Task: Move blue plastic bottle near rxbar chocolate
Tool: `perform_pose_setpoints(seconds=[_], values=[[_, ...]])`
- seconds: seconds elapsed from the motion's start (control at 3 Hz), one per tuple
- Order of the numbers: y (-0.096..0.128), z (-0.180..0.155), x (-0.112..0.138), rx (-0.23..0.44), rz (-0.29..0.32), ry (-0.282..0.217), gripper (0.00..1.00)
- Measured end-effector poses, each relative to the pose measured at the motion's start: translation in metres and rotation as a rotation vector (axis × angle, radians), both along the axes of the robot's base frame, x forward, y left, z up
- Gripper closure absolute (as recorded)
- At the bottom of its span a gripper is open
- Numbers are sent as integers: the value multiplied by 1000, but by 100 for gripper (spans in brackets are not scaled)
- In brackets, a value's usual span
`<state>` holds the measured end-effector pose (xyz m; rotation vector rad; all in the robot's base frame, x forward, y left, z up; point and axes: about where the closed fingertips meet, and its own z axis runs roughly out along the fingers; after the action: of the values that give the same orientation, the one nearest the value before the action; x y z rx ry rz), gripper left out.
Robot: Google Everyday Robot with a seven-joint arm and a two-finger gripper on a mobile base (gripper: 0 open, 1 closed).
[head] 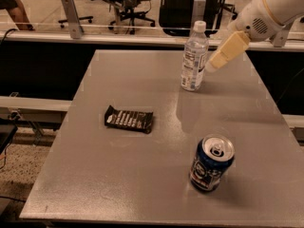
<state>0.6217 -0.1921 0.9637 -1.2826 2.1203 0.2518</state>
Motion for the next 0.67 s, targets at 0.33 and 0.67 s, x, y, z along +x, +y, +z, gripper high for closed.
perform_pose_setpoints(seconds=[0.33,0.67], values=[[12,-8,21,67,-15,8,0],[23,-15,35,108,-18,20,0]])
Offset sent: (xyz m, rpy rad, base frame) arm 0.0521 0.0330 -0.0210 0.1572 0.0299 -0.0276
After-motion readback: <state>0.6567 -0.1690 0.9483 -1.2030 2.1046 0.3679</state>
